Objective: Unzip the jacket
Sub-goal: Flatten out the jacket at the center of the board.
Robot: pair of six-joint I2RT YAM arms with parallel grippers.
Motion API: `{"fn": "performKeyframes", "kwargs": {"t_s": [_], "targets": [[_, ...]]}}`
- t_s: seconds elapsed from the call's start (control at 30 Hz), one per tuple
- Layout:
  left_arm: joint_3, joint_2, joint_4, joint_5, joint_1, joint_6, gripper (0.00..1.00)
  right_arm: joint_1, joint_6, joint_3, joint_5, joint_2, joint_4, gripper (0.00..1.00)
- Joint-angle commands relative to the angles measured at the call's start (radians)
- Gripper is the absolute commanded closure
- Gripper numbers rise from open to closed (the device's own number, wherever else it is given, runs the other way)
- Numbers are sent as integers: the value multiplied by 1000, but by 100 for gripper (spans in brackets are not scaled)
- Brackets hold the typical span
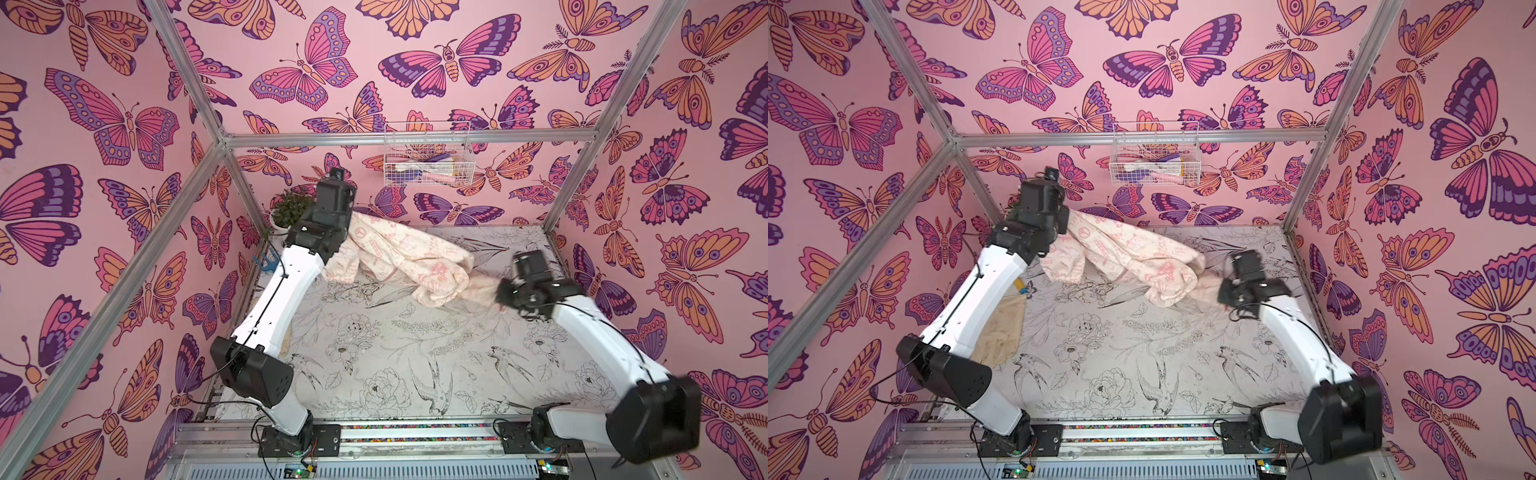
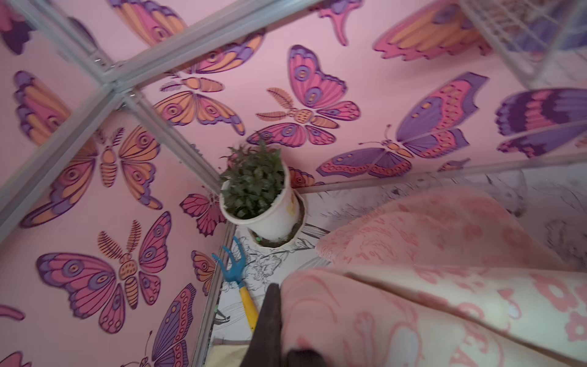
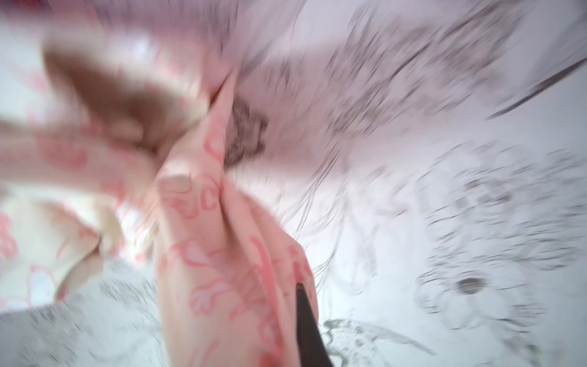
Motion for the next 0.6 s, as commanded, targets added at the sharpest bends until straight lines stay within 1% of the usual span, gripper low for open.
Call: {"fn": "performKeyframes", "kwargs": {"t_s": [0.0,0.03,0.1,0.17,0.23,0.33,0.43,0.5,0.57], "targets": [[42,-109,-30,49,51,-105,100,-187,-104,154,17,-139,-188,100],[16,-153,29,73,55,-88,100,-223,-136,203,18,-152,-211,100],[-96,-257,175,105,55,-41,100,-234,-192,269,48,-175,-233,100],[-210,-382,312,124,55,-5,100,-235,-228,294,72,-219,-230,100],[-292,-501,382,135,55,13,100,-235,-253,295,143,-292,-203,100],[-348,-641,381,174,55,13,100,-235,-305,311,288,-401,-141,100],[-409,-800,376,284,55,10,100,-230,-335,369,467,-472,-100,100],[-422,-885,339,340,55,-1,100,-227,-349,405,586,-499,-66,100],[-403,-935,257,353,55,-30,100,-224,-386,421,707,-526,-9,100]]}}
